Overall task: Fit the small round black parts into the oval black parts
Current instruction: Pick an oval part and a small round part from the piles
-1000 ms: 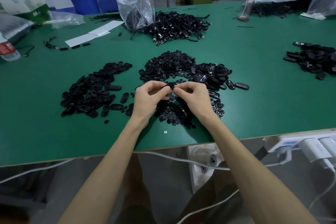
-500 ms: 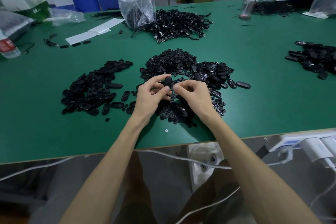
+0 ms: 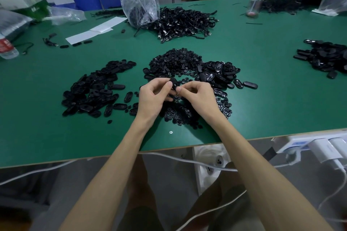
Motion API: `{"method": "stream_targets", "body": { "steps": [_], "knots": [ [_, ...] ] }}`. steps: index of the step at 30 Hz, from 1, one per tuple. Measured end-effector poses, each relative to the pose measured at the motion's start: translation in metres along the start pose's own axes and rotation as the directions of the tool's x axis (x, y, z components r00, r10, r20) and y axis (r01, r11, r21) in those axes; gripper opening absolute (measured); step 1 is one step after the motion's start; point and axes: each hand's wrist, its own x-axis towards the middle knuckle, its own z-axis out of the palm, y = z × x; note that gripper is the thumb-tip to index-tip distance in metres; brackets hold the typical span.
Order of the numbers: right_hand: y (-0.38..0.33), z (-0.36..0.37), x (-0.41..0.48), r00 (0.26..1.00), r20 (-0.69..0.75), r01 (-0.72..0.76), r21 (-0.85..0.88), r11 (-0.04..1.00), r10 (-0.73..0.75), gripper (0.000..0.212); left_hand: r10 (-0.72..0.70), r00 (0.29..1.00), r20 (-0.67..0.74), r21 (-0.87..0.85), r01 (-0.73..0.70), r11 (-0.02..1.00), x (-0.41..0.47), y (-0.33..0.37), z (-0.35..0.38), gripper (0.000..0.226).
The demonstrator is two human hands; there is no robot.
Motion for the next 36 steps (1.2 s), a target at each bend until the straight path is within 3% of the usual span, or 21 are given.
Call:
{"method": "stream_targets", "body": {
  "steps": [36],
  "knots": [
    [-0.0002, -0.0008, 0.0008, 1.0, -0.029, -0.005, -0.015, 1.0, 0.004, 0.017, 0.036, 0.998, 0.045, 0.085, -0.04, 0.996, -0.0026, 0.0019, 0.0008, 0.009]
  ]
}}
